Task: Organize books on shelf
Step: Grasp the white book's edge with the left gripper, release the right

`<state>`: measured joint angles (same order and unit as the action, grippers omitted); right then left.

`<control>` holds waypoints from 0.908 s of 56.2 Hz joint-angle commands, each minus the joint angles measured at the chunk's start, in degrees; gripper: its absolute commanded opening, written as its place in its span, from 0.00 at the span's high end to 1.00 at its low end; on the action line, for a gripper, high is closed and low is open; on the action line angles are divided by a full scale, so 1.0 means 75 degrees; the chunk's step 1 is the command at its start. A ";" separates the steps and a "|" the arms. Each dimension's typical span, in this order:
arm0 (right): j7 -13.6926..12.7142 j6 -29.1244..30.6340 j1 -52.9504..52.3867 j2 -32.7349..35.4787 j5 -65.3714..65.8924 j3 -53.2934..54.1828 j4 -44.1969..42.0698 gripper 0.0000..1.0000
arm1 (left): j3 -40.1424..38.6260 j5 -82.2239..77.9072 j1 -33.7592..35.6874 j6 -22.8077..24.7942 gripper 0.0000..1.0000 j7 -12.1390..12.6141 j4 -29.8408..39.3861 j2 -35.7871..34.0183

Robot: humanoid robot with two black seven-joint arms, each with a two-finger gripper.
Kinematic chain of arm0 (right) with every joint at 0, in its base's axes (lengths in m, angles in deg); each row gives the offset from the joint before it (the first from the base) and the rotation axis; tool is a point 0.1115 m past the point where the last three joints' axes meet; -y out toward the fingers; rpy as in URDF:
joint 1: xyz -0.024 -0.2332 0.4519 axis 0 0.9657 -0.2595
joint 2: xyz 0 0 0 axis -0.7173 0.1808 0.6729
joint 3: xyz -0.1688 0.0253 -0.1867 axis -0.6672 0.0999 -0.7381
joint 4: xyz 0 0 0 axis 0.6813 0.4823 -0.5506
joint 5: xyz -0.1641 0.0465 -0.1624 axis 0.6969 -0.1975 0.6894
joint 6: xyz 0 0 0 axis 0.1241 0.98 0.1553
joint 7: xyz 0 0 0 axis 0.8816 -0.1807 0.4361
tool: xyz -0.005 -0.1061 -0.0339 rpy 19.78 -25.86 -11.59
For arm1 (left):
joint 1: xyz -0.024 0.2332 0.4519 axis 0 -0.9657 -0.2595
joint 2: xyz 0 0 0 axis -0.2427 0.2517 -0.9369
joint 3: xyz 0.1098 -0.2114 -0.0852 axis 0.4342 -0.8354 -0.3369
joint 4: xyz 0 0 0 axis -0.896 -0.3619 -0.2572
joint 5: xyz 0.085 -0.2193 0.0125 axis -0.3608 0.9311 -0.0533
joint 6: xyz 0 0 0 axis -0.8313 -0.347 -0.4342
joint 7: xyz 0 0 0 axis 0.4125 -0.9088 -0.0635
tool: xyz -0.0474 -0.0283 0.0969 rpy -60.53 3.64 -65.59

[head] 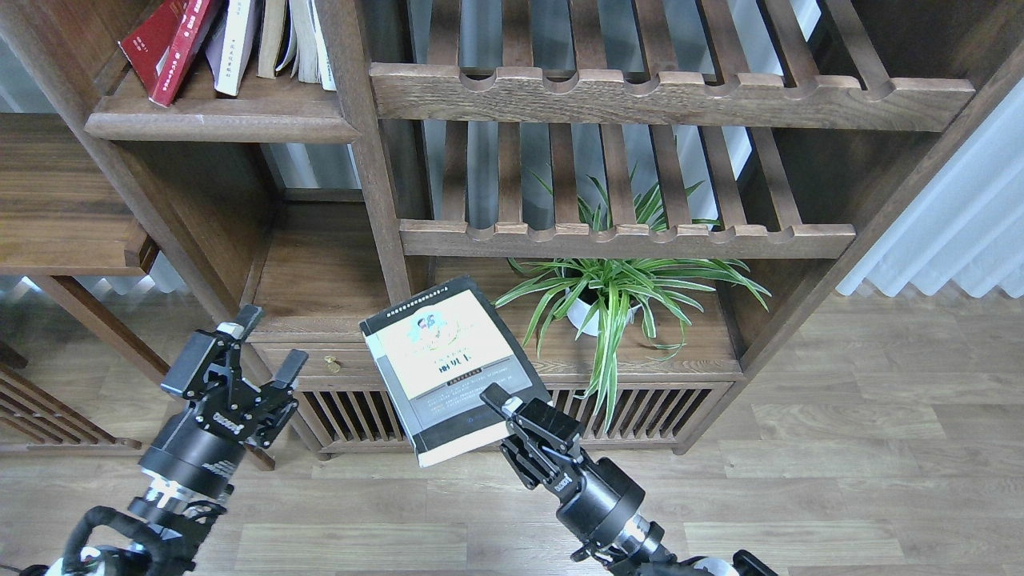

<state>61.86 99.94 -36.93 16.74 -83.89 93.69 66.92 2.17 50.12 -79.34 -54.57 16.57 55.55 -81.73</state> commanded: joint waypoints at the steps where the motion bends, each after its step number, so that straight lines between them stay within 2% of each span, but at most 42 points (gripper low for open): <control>1: -0.0009 0.0000 -0.0004 0.0000 -0.0003 -0.0023 -0.0002 0.73 | 0.0188 -0.0011 0.0064 0.0000 0.00 0.0006 -0.0002 -0.0183; 13: -0.0009 0.0000 -0.0015 0.0000 -0.0003 -0.0082 0.0104 0.71 | 0.0493 -0.0058 0.0064 0.0000 0.00 -0.0064 -0.0001 -0.0008; 19: -0.0009 0.0000 -0.0015 0.0000 -0.0003 -0.0093 0.0163 0.71 | 0.0470 -0.0221 0.0087 0.0000 0.00 0.0053 -0.0002 0.0250; 23: -0.0009 0.0000 -0.0015 0.0000 -0.0003 -0.0128 0.0163 0.71 | 0.0446 -0.0444 0.0076 0.0000 0.00 0.0334 -0.0002 0.0333; 28: -0.0009 0.0000 -0.0039 0.0000 0.0032 -0.0257 0.0163 0.71 | 0.0435 -0.0491 0.0076 0.0000 0.00 0.1033 -0.0002 0.0578; 51: -0.0009 0.0000 -0.0039 0.0000 0.0032 -0.0269 0.0186 0.71 | 0.0458 -0.0562 0.0286 0.0000 0.00 0.1033 -0.0224 0.0918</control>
<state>61.79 99.94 -37.25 16.74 -83.65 91.67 68.23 5.61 45.93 -77.40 -54.57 24.32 54.93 -75.55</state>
